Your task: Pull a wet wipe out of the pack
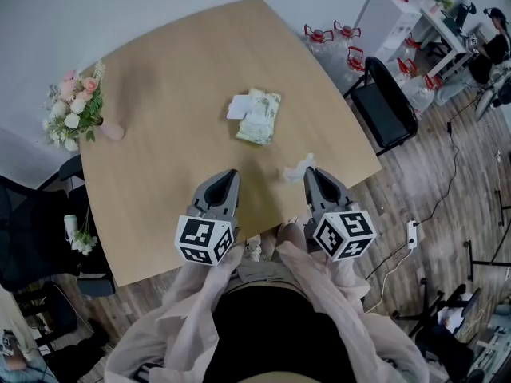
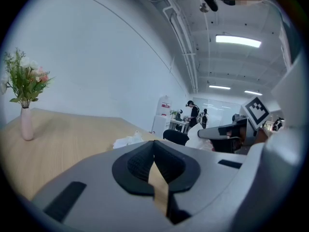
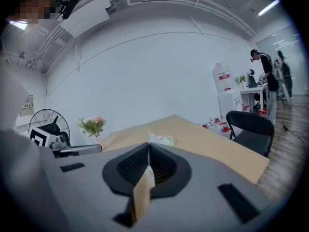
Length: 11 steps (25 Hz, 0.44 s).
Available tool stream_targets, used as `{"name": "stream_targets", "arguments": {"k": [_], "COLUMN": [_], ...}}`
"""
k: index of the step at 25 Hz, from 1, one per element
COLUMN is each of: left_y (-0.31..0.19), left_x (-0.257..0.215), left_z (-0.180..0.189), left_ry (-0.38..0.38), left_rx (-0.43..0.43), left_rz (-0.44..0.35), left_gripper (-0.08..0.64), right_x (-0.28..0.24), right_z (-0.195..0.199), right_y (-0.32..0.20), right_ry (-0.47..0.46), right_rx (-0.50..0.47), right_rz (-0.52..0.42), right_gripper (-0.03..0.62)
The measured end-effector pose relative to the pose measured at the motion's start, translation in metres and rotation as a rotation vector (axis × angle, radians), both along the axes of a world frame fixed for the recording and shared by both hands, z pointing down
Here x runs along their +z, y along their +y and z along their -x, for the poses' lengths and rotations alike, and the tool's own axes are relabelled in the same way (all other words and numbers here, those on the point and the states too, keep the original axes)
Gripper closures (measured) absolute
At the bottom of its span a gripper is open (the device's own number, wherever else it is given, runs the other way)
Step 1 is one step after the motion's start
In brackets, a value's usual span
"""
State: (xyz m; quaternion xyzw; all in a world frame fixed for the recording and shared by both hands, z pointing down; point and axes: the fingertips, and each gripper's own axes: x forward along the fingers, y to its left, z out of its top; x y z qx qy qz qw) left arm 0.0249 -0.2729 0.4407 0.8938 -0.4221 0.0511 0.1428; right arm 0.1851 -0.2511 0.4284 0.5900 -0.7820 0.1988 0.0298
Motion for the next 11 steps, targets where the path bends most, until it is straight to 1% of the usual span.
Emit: {"name": "stream_targets", "arguments": {"k": [5, 11], "left_y": [-0.0014, -0.0037], "left_x": [-0.0009, 0.0002], "left_z": [-0.0023, -0.0009], "left_ry": [-0.008, -0.016], "left_rx": [-0.004, -0.003], "left_rz": [-0.006, -0.005], "left_gripper": [0.551, 0.551], "right_x": [0.0021, 0.0051], "right_z": [-0.0047, -0.0034], "right_y": [-0.0020, -0.0042], "right_ry": [0.019, 0.018], "right_rx": [-0.001, -0.003], "right_rz": [-0.001, 0.008], "right_gripper": [0.581, 0.582]}}
